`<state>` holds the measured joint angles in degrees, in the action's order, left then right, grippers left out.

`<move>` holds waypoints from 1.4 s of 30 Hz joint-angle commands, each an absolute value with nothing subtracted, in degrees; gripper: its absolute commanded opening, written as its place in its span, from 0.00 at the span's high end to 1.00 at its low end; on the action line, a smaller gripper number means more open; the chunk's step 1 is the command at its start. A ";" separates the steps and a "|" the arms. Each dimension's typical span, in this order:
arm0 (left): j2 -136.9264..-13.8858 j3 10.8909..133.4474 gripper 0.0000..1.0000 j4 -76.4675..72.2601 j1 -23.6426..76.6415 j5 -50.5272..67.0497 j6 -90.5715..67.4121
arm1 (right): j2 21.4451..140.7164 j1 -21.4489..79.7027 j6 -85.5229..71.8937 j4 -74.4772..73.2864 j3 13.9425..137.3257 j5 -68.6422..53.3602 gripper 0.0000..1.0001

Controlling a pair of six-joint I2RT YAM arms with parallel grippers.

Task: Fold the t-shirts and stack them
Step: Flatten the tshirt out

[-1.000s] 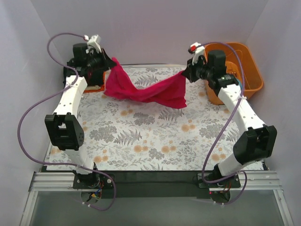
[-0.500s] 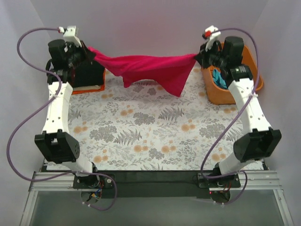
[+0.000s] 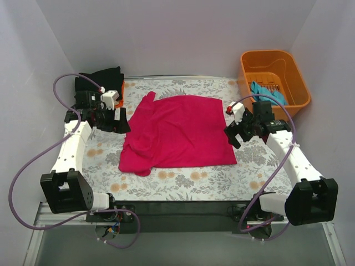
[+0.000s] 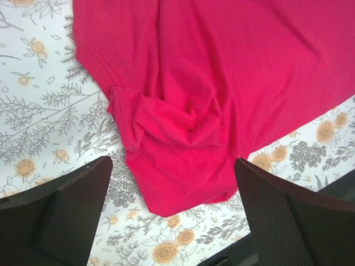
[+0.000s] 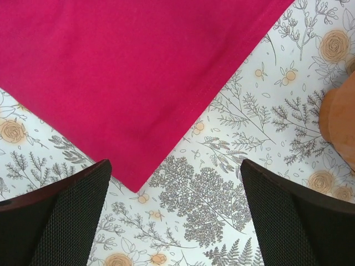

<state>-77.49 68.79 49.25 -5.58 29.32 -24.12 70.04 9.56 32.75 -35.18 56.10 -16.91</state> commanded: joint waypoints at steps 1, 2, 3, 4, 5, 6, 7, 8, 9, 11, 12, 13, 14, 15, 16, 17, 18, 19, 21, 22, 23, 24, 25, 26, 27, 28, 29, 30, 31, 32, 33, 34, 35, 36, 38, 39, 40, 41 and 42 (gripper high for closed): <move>-78.11 71.26 0.14 52.73 -5.98 30.85 -21.36 | 69.60 10.11 34.99 -35.86 58.27 -17.66 0.11; -79.27 71.80 0.14 53.95 -5.98 30.85 -21.44 | 70.22 11.06 34.81 -36.12 59.23 -18.10 0.13; -80.06 71.89 0.14 54.66 -6.06 30.85 -20.31 | 71.01 11.51 34.98 -37.25 59.59 -18.11 0.16; -80.59 71.63 0.16 55.10 -6.06 30.68 -19.78 | 72.58 11.60 35.33 -37.79 59.68 -18.11 0.24; -80.60 69.63 0.17 55.19 -5.98 29.54 -18.99 | 73.38 11.86 35.77 -39.01 59.33 -18.37 0.29; -80.42 68.30 0.18 55.37 -5.98 29.18 -16.03 | 74.08 11.87 36.38 -39.46 58.89 -18.20 0.32; -80.25 66.99 0.19 55.72 -5.98 28.40 -14.52 | 74.61 12.13 36.65 -39.90 58.10 -17.85 0.35; -80.16 64.01 0.28 57.29 -5.98 27.78 -12.76 | 76.10 12.65 37.17 -40.34 57.57 -16.88 0.40; -80.42 62.94 0.32 58.70 -5.98 27.25 -11.00 | 76.90 12.92 37.44 -41.47 56.35 -16.53 0.44; -80.86 59.17 0.38 62.47 -5.98 26.90 -5.29 | 79.01 13.62 38.14 -43.84 55.64 -15.83 0.47; -80.16 57.76 0.38 62.93 -5.98 26.37 -4.23 | 79.62 13.80 38.32 -44.47 55.46 -15.82 0.48; -79.37 56.44 0.36 62.67 -5.98 24.71 -3.00 | 80.06 13.80 38.67 -44.56 54.68 -15.99 0.45; -78.41 55.03 0.29 59.79 -5.98 23.31 -2.81 | 80.24 14.32 38.76 -44.13 54.15 -14.95 0.43; -77.70 52.41 0.28 58.20 -5.98 21.81 -3.51 | 80.42 14.59 38.93 -43.77 53.71 -14.85 0.41; -78.13 51.77 0.28 56.97 -5.63 19.53 -3.86 | 80.59 14.76 38.85 -43.16 52.83 -14.51 0.39; -78.92 51.25 0.29 55.82 -5.54 18.99 -4.74 | 81.55 15.29 38.41 -42.28 52.56 -13.72 0.39; -79.62 50.81 0.33 55.29 -5.45 18.81 -5.18 | 82.08 15.47 38.32 -41.93 52.21 -13.54 0.39; -81.28 50.63 0.36 54.85 -5.36 18.90 -5.62 | 83.22 15.64 38.41 -41.66 51.51 -13.54 0.40; -82.17 50.19 0.40 54.67 -4.49 19.95 -5.28 | 84.11 16.43 39.02 -40.61 50.46 -12.92 0.40; -82.53 49.84 0.41 54.67 -3.96 20.13 -5.01 | 85.16 17.04 39.55 -40.26 50.01 -12.48 0.40; -82.62 49.40 0.42 53.54 -3.17 18.91 -5.01 | 85.69 17.22 39.81 -39.30 49.14 -11.26 0.40; -82.88 48.87 0.45 52.92 -1.77 18.37 -5.36 | 86.13 17.40 40.08 -38.94 48.78 -10.90 0.39; -83.32 48.17 0.47 52.21 -1.32 18.20 -5.62 | 87.52 17.75 40.17 -38.76 48.78 -10.55 0.37; -83.67 47.90 0.50 50.90 -0.80 17.76 -5.89 | 88.15 17.93 40.17 -37.98 48.95 -9.94 0.37; -84.28 47.90 0.53 50.28 -0.79 17.67 -6.93 | 88.85 18.02 40.08 -37.62 49.04 -9.67 0.36; -84.90 48.42 0.60 50.01 -0.79 17.93 -7.38 | 90.25 18.37 40.08 -37.27 49.30 -9.41 0.36; -86.29 49.04 0.67 49.92 -0.79 18.36 -7.90 | 90.96 18.63 39.99 -36.74 49.65 -8.88 0.37; -87.18 49.74 0.72 50.27 -0.79 19.41 -8.87 | 91.66 18.72 39.82 -36.56 50.35 -8.62 0.42; -87.97 50.96 0.81 50.88 -0.79 20.03 -9.40 | 92.89 19.07 39.81 -36.56 50.80 -8.61 0.47; -89.20 53.67 0.99 52.98 -0.79 21.17 -9.93 | 93.34 19.16 39.81 -36.56 51.24 -8.53 0.54; -89.56 55.53 1.00 53.87 -0.79 23.36 -10.37 | 93.69 19.25 39.81 -36.56 52.28 -8.61 0.62; -89.91 57.20 1.00 54.57 -0.79 24.34 -12.20 | 94.04 19.25 39.73 -36.56 52.99 -8.70 0.86; -90.61 61.48 1.00 56.32 -0.79 25.56 -13.00 | 94.13 19.16 39.38 -36.56 54.13 -8.61 0.98; -92.62 63.87 1.00 57.56 -0.79 27.93 -13.96 | 94.04 19.07 38.85 -36.65 55.36 -8.87 0.99; -96.05 72.36 1.00 60.63 -0.79 29.09 -18.09 | 93.78 18.99 38.15 -36.91 60.01 -9.67 0.99; -99.89 74.86 1.00 61.08 -0.79 29.35 -19.67 | 93.78 18.98 37.80 -36.91 61.51 -9.58 0.99; -101.67 77.58 1.00 61.17 -0.79 29.27 -21.34 | 94.39 18.90 37.44 -36.83 65.09 -9.58 0.99; -103.52 79.78 1.00 60.82 -0.79 29.27 -25.27 | 95.35 18.90 36.83 -36.83 66.69 -9.75 0.99; -105.88 83.63 1.00 60.82 -0.79 29.44 -26.44 | 96.58 18.90 36.57 -36.91 68.54 -9.76 0.99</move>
